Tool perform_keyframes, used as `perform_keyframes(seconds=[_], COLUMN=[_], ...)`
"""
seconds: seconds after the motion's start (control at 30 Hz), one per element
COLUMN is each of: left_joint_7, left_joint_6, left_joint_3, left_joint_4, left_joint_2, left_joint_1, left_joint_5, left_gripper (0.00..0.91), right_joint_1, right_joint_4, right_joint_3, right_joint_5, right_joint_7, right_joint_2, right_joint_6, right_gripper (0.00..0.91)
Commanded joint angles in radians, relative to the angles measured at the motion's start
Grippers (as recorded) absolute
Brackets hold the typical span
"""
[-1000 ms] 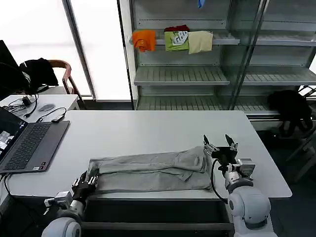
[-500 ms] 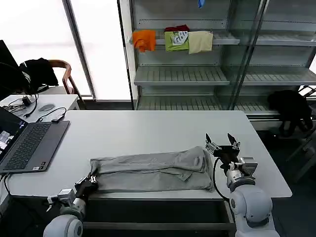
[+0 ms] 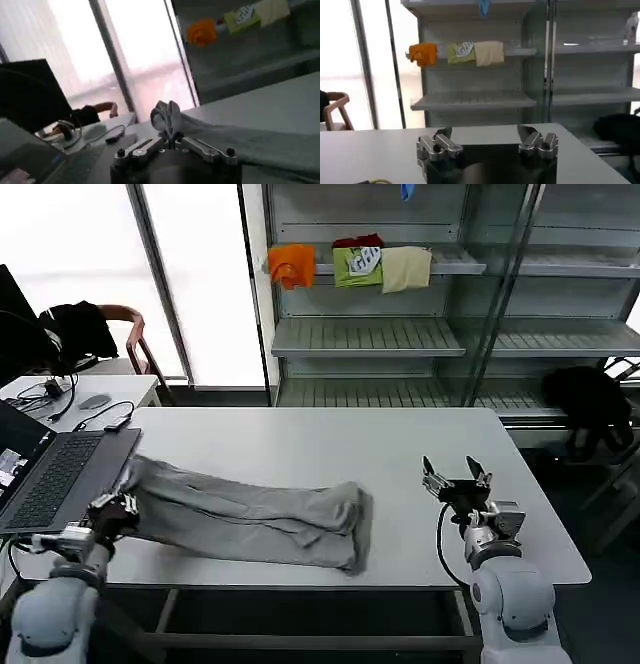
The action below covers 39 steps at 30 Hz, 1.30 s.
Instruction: Fold and organize the clothes.
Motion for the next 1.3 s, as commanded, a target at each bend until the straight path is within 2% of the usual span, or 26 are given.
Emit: perform_keyframes(seconds=[0.03,0.17,0.37,0.5,0.63,0.8,1.3], left_joint_7=[0.166,0.164,0.159,0.129,0.085,0.035,-0.079], left_joint_6=[-0.060,-0.045,0.029,0.097,0.180,0.239,0.240], left_joint_3=[-0.131,-0.132,-0.052,0.084,0.238,0.359,0.517], left_joint_4=[0.217,0.173,-0.072,-0.209,-0.273,-0.294,-0.153], left_joint_2=[0.242,0.229,0.093,-0.011,-0.062,-0.103,-0.216], left_joint_1=[-0.181,-0.161,-0.048,-0.010,-0.020,-0.036,-0.022], left_joint_5=[0.226,0.220,0.105,0.056,0.037,0.049,0.121], left_gripper=[0.000,0.000,0.000,0.010,0.010,0.010,0.010], right_joint_1=[0.000,-0.002,-0.006,-0.016,-0.024,-0.028,-0.029], right_joint_4=[-0.018,-0.025,-0.029,-0.030,-0.031,-0.022,-0.011], right_joint_3=[0.002,0.001,-0.003,-0.006,-0.005,0.006,0.023], right_joint_5=[0.001,0.001,-0.006,-0.011,-0.016,-0.016,-0.016], right_joint_7=[0.001,0.001,0.002,0.000,-0.001,-0.004,-0.009], right_joint_2=[0.000,0.003,0.010,0.015,0.021,0.021,0.007], right_joint_6=[0.001,0.001,0.001,0.002,0.004,0.004,0.002], right_gripper=[0.907,0.907,0.907,0.907,0.907,0.907,0.907])
